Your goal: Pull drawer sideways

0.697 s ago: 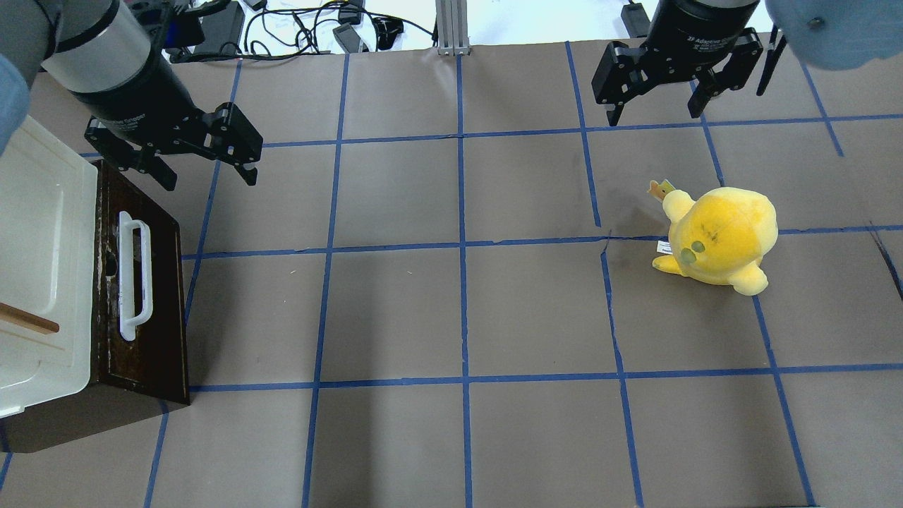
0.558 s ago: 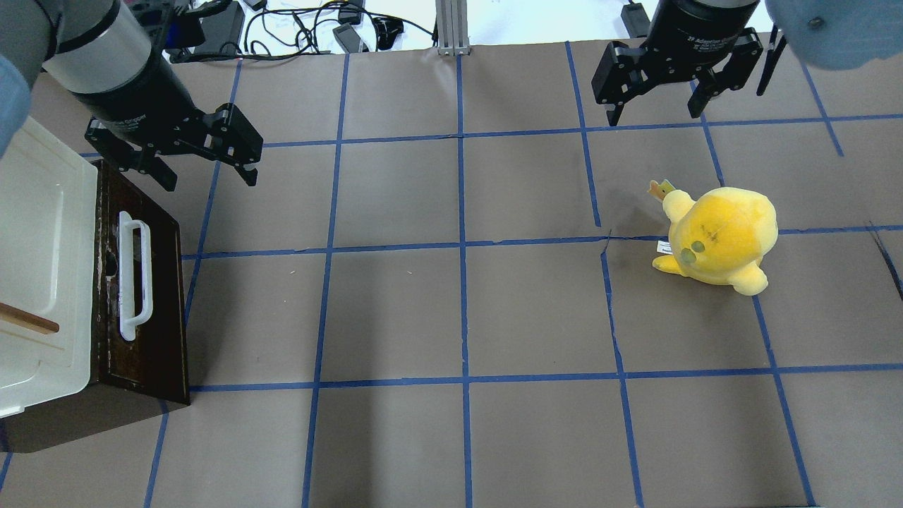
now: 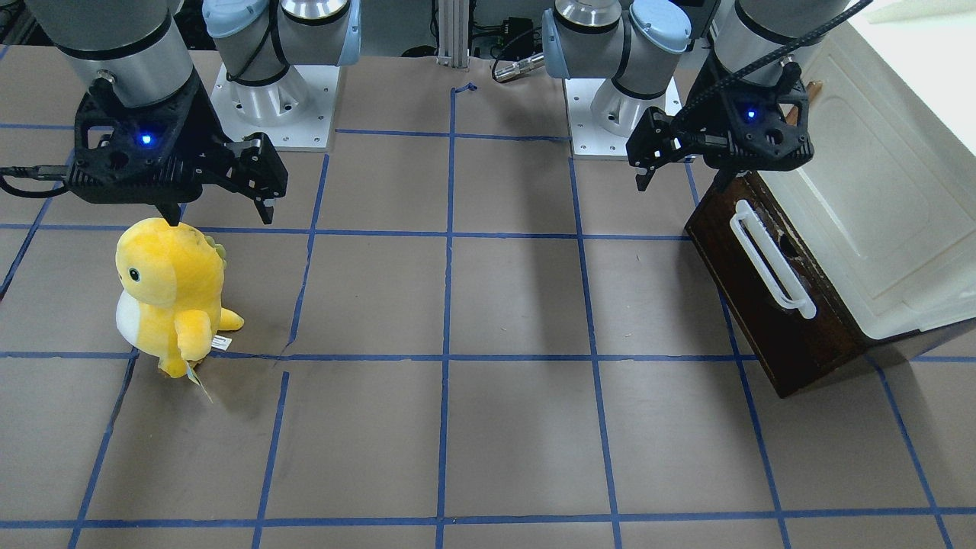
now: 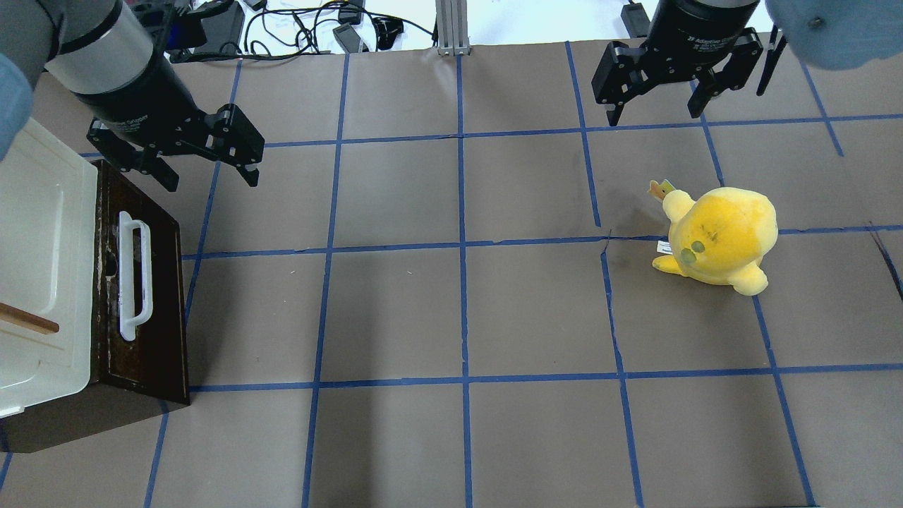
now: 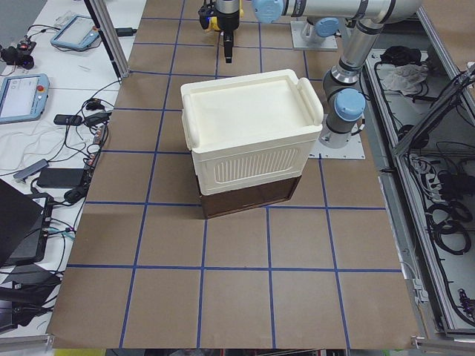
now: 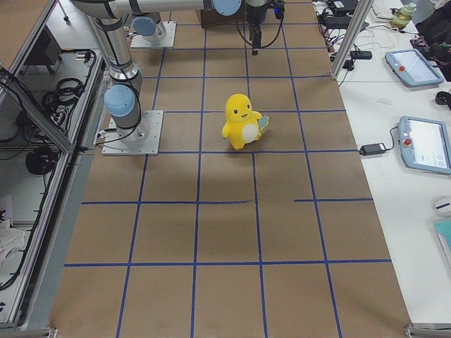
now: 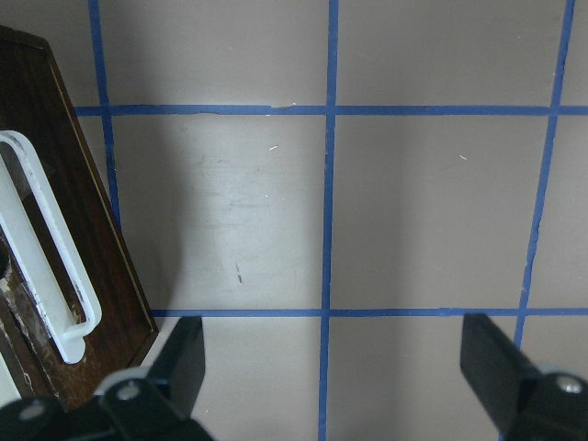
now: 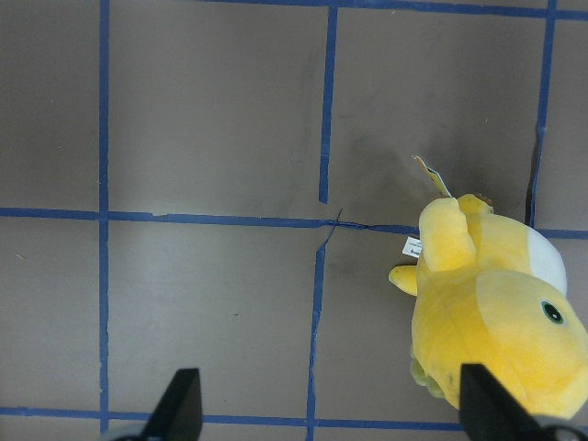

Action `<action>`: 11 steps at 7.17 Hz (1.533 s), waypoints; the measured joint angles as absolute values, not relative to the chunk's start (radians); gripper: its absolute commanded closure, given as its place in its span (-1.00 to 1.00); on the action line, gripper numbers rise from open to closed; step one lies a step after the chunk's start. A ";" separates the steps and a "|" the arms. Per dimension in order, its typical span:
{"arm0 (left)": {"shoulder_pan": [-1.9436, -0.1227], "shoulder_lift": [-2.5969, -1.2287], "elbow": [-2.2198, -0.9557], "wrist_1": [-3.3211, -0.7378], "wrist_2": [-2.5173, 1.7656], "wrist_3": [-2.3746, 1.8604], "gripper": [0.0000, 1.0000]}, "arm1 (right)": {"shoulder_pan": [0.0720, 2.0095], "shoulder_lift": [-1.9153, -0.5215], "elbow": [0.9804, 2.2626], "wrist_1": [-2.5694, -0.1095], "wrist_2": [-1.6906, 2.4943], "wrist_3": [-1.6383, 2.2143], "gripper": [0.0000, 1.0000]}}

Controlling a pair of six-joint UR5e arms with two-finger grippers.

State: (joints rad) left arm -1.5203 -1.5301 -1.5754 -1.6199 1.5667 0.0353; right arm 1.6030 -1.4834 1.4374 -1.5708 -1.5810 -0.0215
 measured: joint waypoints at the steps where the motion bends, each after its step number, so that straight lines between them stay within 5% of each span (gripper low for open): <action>1: -1.519 -1.529 -1.575 -1.619 1.568 0.035 -1.00 | 1.603 -1.483 1.437 -1.571 -1.581 -0.021 -1.00; 11: -1.516 -1.568 -1.583 -1.595 1.569 -0.022 -1.00 | 1.603 -1.483 1.437 -1.571 -1.580 -0.022 -1.00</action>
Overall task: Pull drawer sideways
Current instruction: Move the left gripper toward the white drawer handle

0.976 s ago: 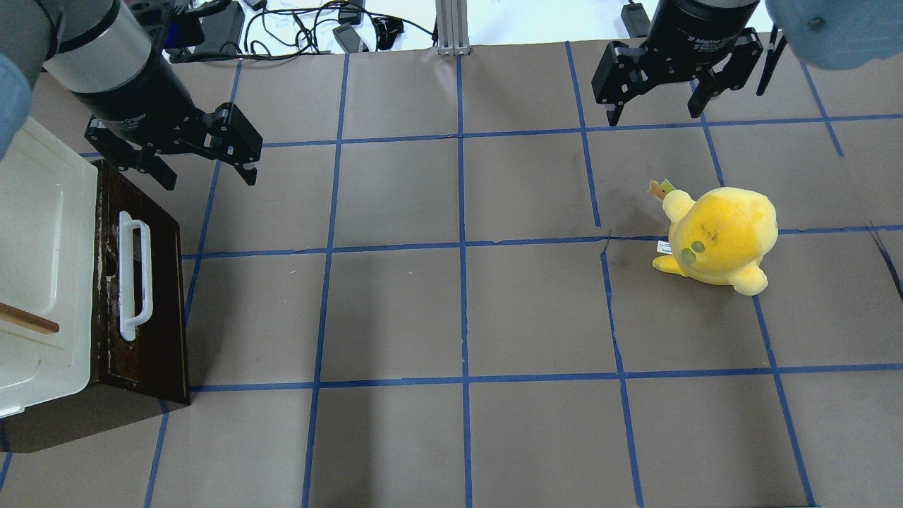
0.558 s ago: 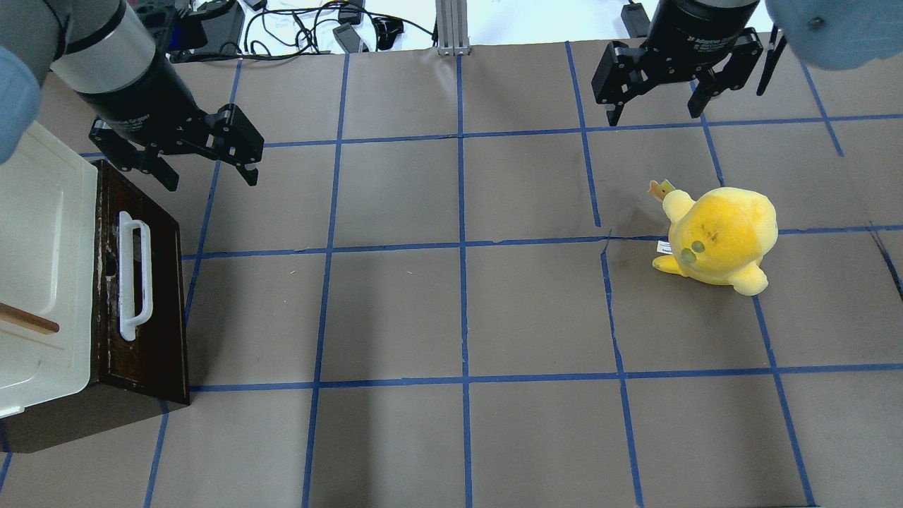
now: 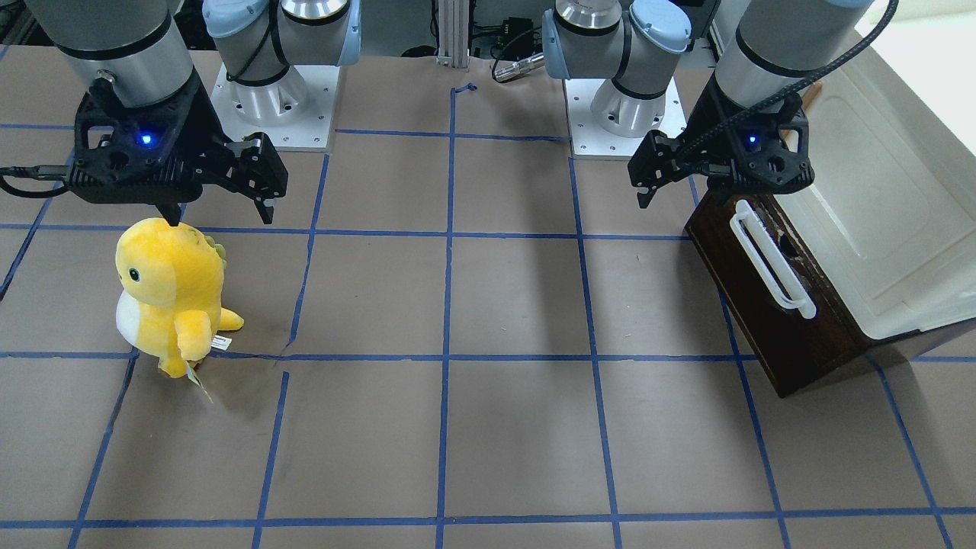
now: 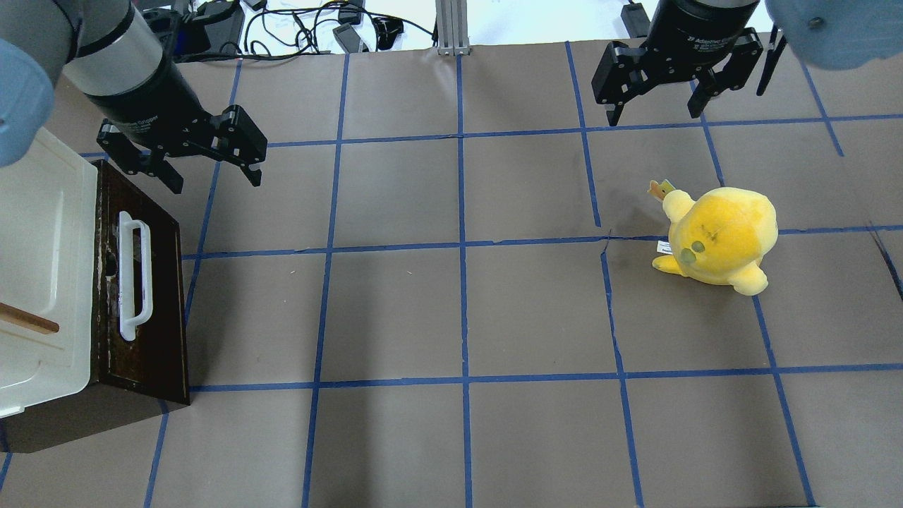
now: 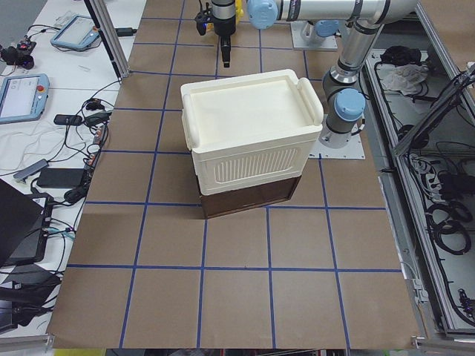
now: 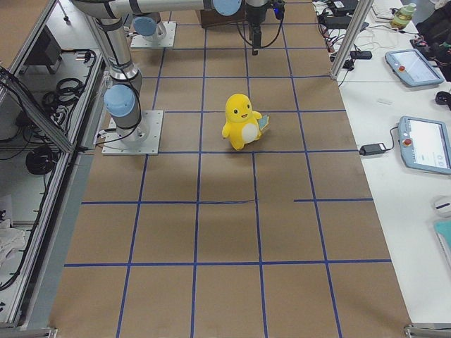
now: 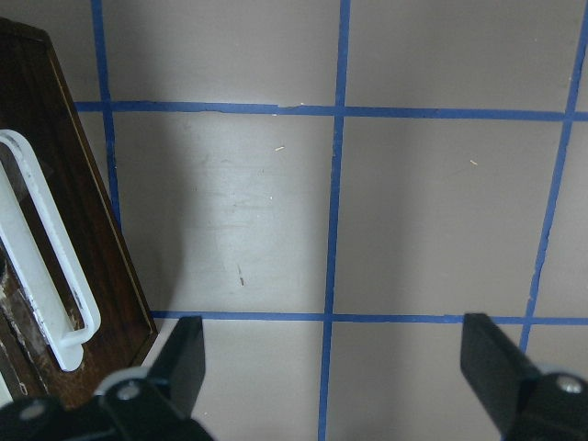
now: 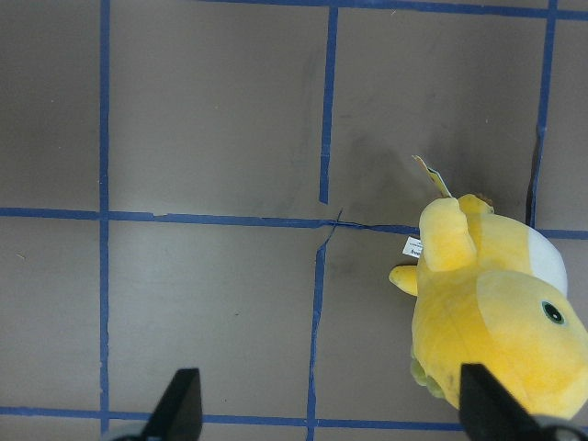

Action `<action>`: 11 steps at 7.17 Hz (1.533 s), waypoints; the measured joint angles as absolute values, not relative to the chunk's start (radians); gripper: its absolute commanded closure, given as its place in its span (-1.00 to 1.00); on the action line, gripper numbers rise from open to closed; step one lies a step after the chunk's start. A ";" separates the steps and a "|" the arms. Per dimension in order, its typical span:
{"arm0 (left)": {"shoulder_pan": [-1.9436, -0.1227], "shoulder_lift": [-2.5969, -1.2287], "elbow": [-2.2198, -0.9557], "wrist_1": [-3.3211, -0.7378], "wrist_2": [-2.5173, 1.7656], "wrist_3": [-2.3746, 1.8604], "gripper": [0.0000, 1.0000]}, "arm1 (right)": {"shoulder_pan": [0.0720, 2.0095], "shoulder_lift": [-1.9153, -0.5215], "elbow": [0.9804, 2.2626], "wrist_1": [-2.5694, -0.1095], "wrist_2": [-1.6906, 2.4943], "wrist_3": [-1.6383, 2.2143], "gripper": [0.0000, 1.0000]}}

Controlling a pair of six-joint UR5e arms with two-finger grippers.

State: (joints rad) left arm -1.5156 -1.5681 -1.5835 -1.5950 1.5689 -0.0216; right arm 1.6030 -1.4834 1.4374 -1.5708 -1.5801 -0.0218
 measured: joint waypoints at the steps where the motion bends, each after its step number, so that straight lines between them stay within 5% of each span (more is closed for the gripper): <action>1: -1.522 -1.577 -1.589 -1.584 1.577 -0.057 -1.00 | 1.603 -1.483 1.437 -1.571 -1.580 -0.022 -1.00; 11: -1.647 -1.805 -1.681 -1.453 2.031 -0.375 -1.00 | 1.603 -1.483 1.437 -1.571 -1.580 -0.021 -1.00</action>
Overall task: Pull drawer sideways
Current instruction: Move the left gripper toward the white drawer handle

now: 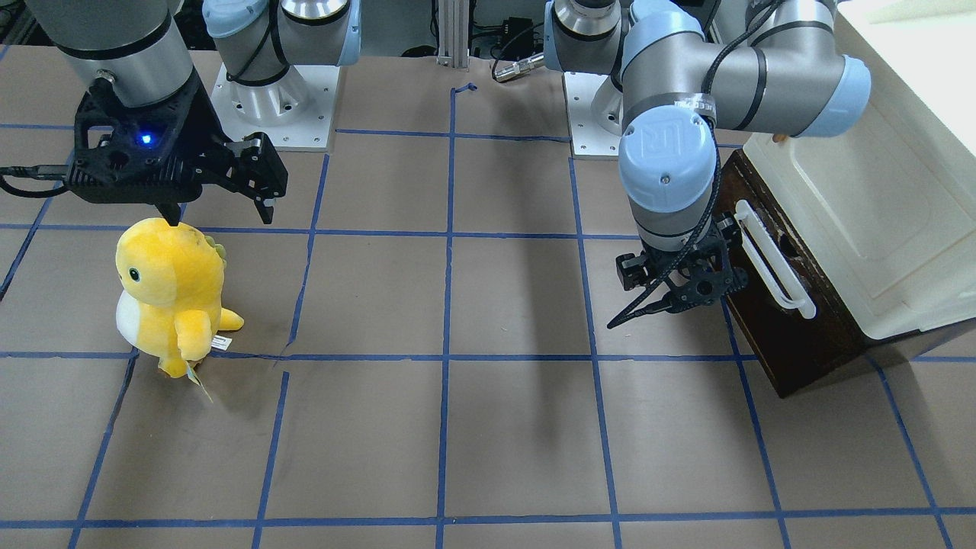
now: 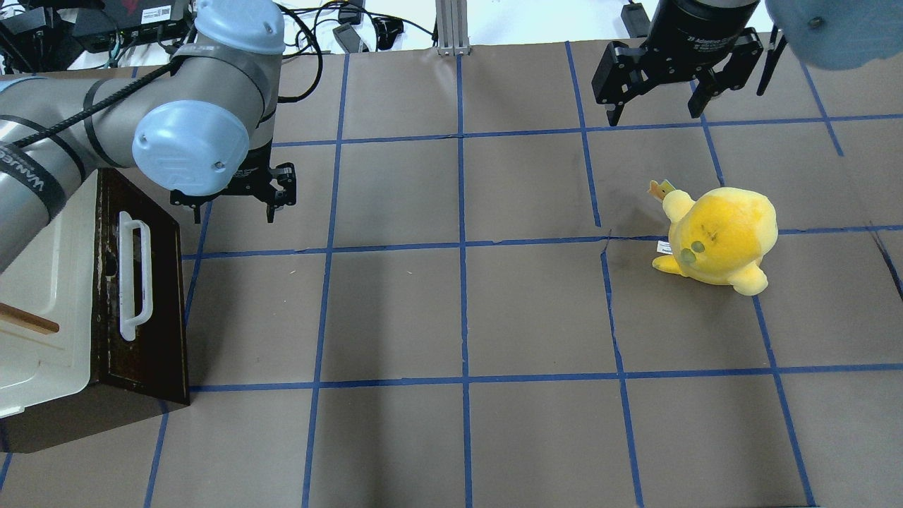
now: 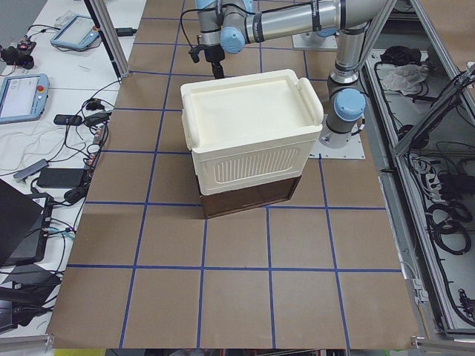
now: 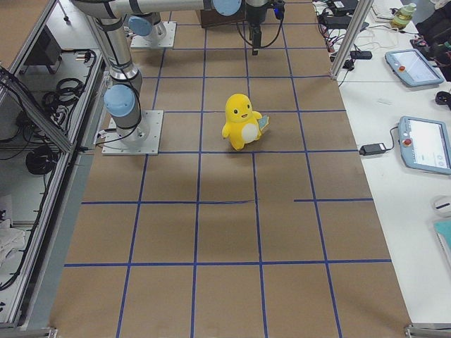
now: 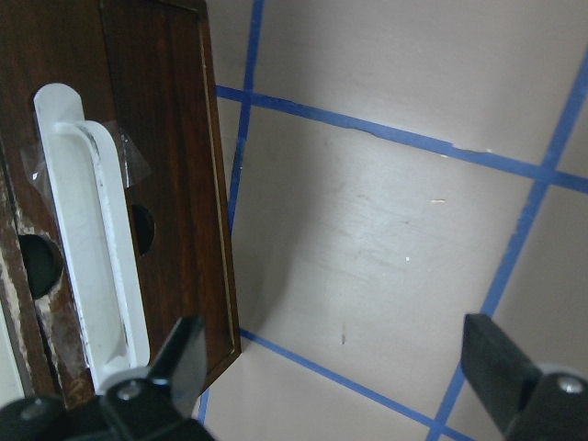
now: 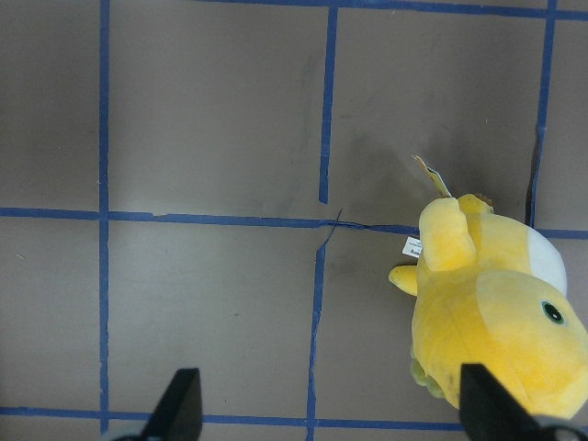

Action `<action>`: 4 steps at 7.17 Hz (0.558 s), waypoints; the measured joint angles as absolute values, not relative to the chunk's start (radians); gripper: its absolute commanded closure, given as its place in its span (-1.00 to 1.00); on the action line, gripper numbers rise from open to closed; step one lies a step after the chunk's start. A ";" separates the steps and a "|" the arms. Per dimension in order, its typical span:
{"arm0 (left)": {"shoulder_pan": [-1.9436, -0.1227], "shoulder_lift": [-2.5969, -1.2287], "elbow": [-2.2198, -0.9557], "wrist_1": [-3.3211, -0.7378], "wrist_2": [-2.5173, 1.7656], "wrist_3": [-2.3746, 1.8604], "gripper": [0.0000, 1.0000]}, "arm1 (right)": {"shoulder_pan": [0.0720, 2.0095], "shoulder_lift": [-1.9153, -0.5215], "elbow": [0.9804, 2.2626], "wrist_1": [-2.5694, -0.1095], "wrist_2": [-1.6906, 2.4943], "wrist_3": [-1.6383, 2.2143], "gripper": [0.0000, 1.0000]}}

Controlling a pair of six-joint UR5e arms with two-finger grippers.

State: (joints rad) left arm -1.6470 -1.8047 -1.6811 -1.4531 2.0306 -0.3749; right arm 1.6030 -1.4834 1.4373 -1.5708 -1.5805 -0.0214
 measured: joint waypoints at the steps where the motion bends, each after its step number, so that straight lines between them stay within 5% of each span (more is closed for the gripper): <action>1: -1.647 -1.832 -1.692 -1.448 2.097 -0.381 -1.00 | 1.603 -1.483 1.437 -1.571 -1.580 -0.021 -1.00; 4: -1.640 -1.900 -1.703 -1.442 2.246 -0.377 -1.00 | 1.603 -1.483 1.437 -1.571 -1.581 -0.022 -1.00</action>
